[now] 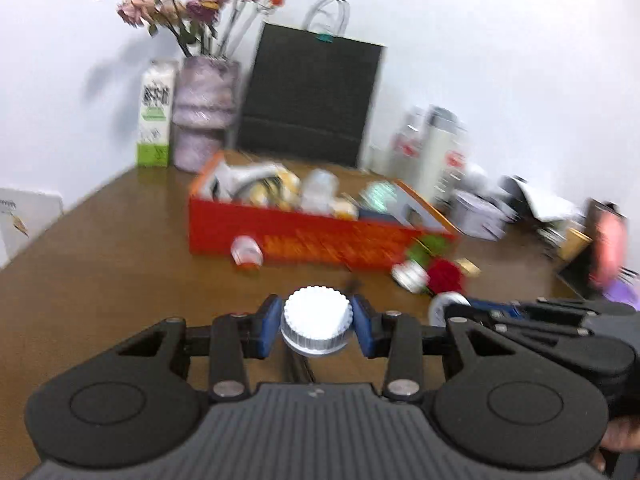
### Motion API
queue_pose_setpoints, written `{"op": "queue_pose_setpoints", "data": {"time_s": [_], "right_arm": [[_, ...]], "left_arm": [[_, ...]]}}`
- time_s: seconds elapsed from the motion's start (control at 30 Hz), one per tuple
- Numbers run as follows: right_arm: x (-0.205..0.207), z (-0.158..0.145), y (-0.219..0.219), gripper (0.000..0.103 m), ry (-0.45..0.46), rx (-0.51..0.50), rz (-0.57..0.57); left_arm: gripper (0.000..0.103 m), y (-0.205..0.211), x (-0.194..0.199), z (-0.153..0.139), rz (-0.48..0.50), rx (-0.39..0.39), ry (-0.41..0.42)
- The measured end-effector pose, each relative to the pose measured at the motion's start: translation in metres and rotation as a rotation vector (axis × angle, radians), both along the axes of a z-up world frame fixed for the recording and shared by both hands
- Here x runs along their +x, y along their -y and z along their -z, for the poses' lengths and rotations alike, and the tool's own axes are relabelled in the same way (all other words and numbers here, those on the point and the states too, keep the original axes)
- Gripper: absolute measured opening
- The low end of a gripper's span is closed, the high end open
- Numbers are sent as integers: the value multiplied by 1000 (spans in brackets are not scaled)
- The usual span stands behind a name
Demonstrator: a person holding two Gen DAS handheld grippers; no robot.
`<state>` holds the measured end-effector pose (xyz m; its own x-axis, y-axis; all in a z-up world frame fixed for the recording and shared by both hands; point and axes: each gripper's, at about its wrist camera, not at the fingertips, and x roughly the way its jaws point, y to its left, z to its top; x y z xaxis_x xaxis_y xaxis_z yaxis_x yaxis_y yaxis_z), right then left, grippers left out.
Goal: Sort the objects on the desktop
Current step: 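Grasp the white round lid with the left tool while the right grasps the white roll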
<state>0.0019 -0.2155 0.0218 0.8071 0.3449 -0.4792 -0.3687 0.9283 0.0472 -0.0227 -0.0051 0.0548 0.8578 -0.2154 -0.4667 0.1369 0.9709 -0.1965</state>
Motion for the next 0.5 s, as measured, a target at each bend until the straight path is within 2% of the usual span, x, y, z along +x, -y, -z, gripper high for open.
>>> {"op": "queue_pose_setpoints", "data": {"time_s": [0.1,0.17,0.27,0.37,0.5], "right_arm": [[-46,-4,7,8,-5,40,11],[-67,-4,8,8,-17,51,15],[-91,-9,7,8,14,25,18],[-102,-16,12,8,39,37,30],[-94,-22,19,8,39,61,50]], "left_arm": [[39,0,-21,-3,57,-52,-60],[39,2,-33,-11,43,-24,-34],[39,2,-43,-22,39,-3,-16],[39,2,-49,-25,32,7,-5],[39,-2,-51,-24,16,13,16]]}}
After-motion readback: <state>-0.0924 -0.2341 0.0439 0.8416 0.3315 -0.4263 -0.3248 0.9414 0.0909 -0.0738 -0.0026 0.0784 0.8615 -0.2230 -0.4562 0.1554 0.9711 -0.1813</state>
